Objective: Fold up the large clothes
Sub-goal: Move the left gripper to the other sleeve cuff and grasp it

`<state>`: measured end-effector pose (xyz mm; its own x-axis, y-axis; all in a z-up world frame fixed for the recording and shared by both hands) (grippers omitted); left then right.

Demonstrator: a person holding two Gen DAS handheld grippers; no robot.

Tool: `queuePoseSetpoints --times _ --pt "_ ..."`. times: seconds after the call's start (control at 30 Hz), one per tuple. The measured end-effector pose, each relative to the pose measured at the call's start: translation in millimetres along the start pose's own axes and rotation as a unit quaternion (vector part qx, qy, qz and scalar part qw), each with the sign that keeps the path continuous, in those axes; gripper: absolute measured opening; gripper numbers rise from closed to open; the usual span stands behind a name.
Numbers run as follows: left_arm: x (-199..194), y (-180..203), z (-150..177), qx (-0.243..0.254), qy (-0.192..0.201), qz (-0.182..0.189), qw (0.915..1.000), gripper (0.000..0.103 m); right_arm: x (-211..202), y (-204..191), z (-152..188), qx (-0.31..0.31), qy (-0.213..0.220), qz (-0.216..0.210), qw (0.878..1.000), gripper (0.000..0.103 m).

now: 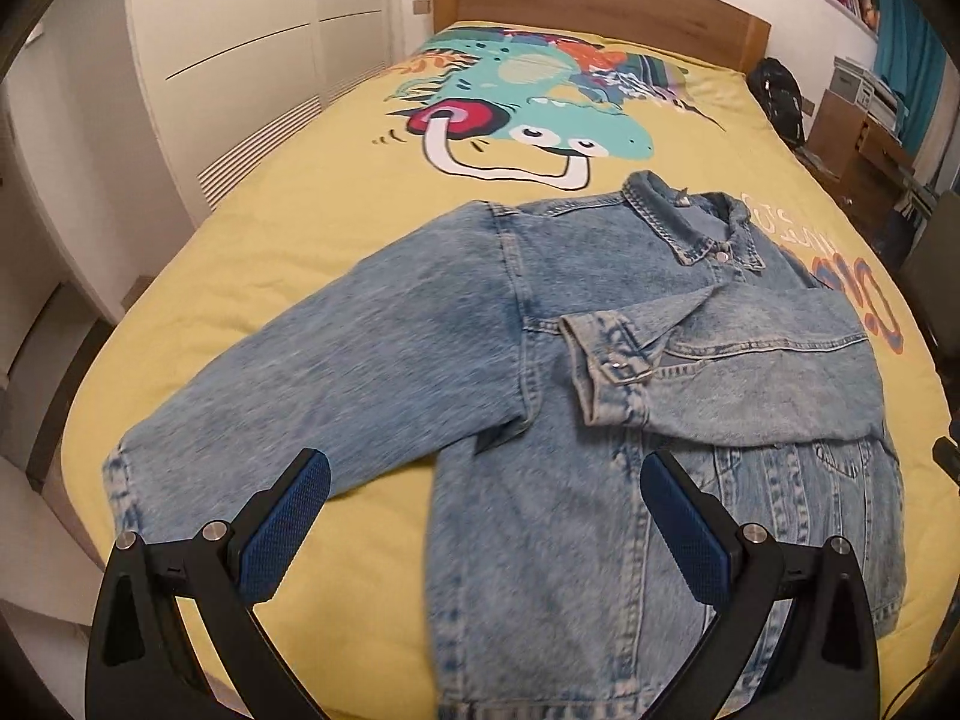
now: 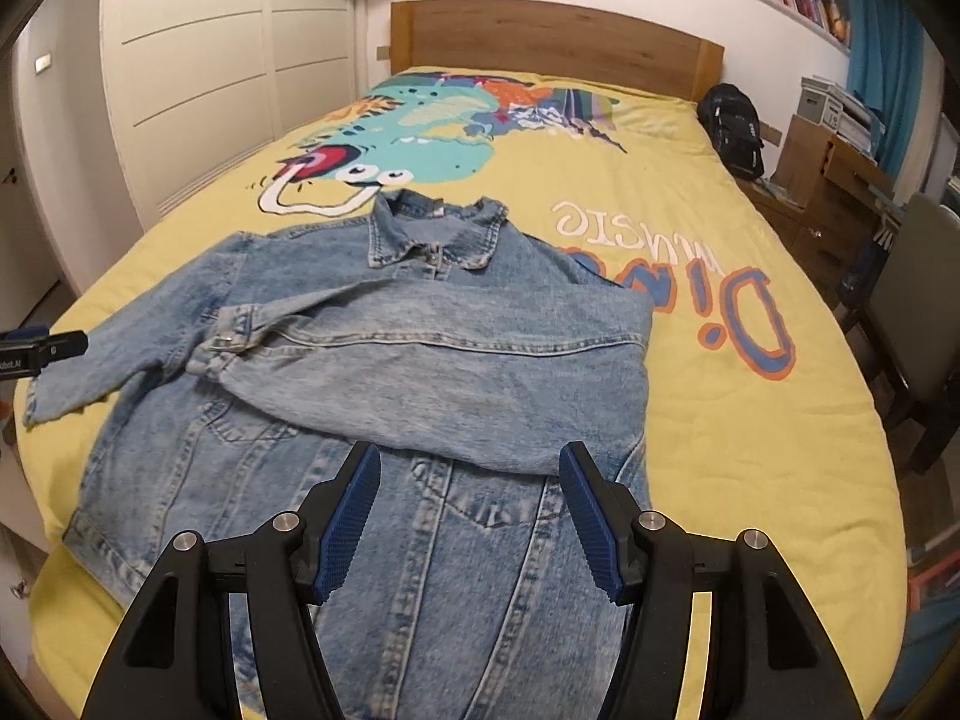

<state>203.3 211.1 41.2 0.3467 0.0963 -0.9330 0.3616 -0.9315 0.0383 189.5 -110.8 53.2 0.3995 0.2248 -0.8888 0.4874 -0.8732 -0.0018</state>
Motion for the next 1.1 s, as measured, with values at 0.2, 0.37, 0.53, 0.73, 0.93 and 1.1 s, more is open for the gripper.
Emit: queuePoseSetpoints --times 0.2,0.37,0.53,0.73,0.93,1.1 --pt "-4 -36 24 -0.031 -0.004 0.01 0.9995 0.102 -15 -12 12 -0.004 0.002 0.001 1.0 0.064" --pt "-5 -77 47 -0.075 -0.009 0.012 0.9971 0.102 -16 -21 24 -0.007 -0.004 0.0 1.0 0.064" --pt "-6 -123 67 -0.128 -0.01 0.021 0.9915 0.102 -11 -26 36 -0.003 -0.012 -0.007 1.0 0.064" --pt "-3 -174 89 -0.195 -0.013 0.041 0.98 0.102 1 -32 46 -0.007 -0.031 -0.006 0.999 0.064" --pt "11 -212 105 -0.266 -0.019 0.105 0.9581 0.101 16 -35 51 -0.008 -0.052 0.001 0.999 0.064" --pt "23 -238 111 -0.321 -0.014 0.165 0.9326 0.101 23 -34 55 -0.006 -0.066 0.009 0.998 0.064"
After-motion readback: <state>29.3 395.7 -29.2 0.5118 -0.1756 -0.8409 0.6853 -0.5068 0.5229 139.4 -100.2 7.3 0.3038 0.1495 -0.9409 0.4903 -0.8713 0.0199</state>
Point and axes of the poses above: each gripper's, at about its wrist camera, not at the fingertips, and x roughly the way its jaws point, y to its right, z to its underside, the point moved 6 cm from there along x, roughly the way its jaws point, and after that the axes turned 15 degrees about -y, right-handed, at the moved point
